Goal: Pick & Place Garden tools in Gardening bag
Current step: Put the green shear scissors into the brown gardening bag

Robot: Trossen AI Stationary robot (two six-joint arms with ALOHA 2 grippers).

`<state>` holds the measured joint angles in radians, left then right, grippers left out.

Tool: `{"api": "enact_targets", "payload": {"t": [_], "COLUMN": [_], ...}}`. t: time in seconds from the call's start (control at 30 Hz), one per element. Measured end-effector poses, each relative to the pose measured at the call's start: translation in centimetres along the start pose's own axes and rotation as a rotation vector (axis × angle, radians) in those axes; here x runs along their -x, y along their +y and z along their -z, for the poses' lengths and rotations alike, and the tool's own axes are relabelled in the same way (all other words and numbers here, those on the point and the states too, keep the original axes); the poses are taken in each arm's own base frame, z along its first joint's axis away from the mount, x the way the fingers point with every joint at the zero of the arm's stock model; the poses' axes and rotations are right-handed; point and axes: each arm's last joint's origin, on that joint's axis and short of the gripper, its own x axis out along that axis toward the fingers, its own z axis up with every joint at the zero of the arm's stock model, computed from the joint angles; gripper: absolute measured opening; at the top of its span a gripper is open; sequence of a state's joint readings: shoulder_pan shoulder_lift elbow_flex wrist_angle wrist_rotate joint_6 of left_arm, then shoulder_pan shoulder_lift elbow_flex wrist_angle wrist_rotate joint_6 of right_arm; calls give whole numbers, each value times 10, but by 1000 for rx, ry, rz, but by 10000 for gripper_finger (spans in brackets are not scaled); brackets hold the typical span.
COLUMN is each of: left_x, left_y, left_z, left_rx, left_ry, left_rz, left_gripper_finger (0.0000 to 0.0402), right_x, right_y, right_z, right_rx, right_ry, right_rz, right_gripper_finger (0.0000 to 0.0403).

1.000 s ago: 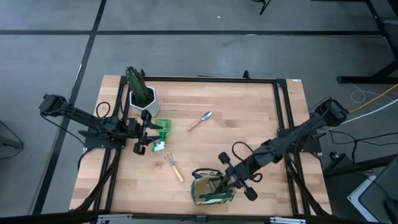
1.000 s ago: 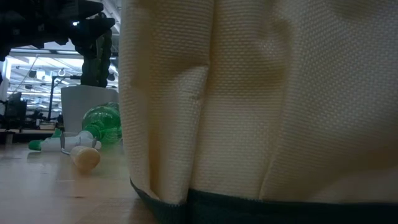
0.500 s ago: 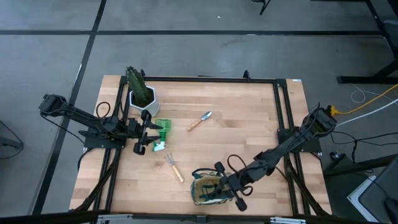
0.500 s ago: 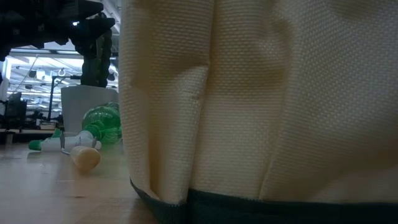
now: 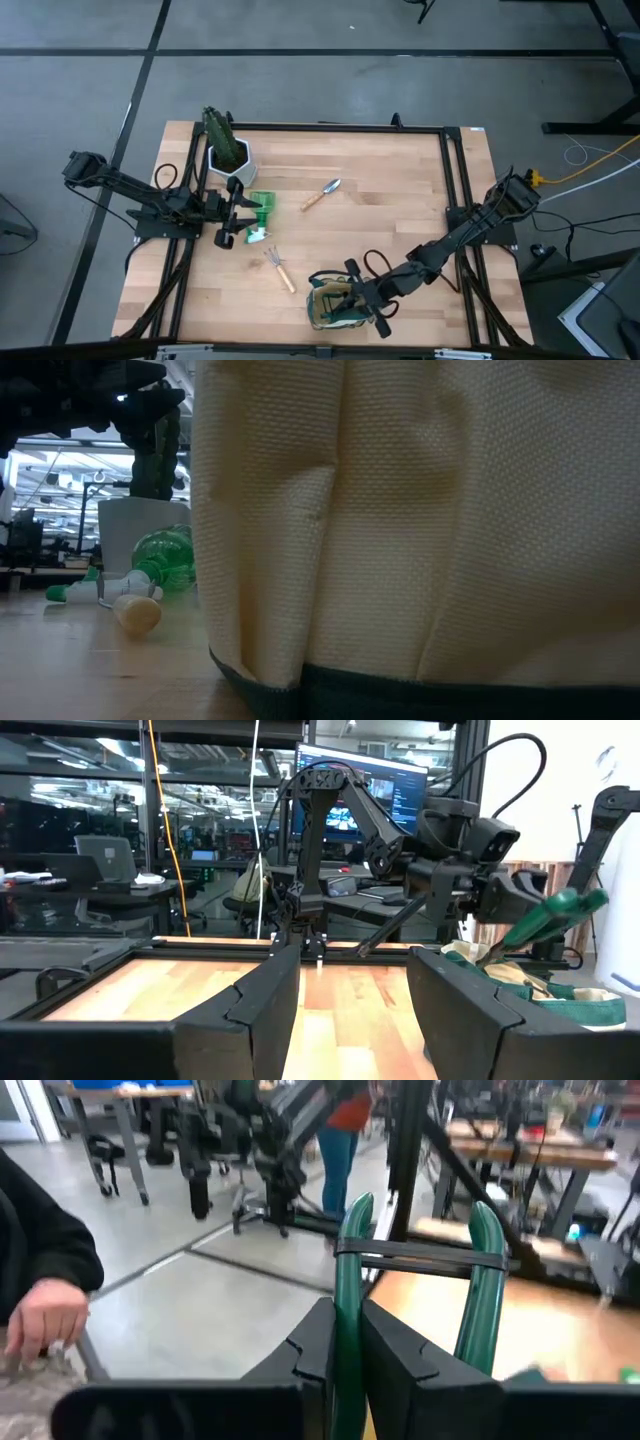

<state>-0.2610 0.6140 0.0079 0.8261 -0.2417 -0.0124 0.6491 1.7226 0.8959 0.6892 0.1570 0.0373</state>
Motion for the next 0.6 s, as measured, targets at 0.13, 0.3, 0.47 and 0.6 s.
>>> {"api": "enact_targets", "payload": {"t": [0.13, 0.3, 0.47, 0.6], "left_x": [0, 0, 0, 0], "left_y": [0, 0, 0, 0], "left_z": [0, 0, 0, 0], "left_rx": [0, 0, 0, 0], "left_ry": [0, 0, 0, -1], "left_rz": [0, 0, 0, 0], "left_gripper_finger": [182, 182, 182, 182], "right_x": [0, 0, 1, 2], "right_y": [0, 0, -1, -2], "right_z": [4, 7, 13, 19], "right_rx": [-26, -25, -37, -60], "right_ry": [42, 75, 135, 194], "right_rz": [2, 4, 9, 25], "right_gripper_finger": [41, 41, 41, 41]}}
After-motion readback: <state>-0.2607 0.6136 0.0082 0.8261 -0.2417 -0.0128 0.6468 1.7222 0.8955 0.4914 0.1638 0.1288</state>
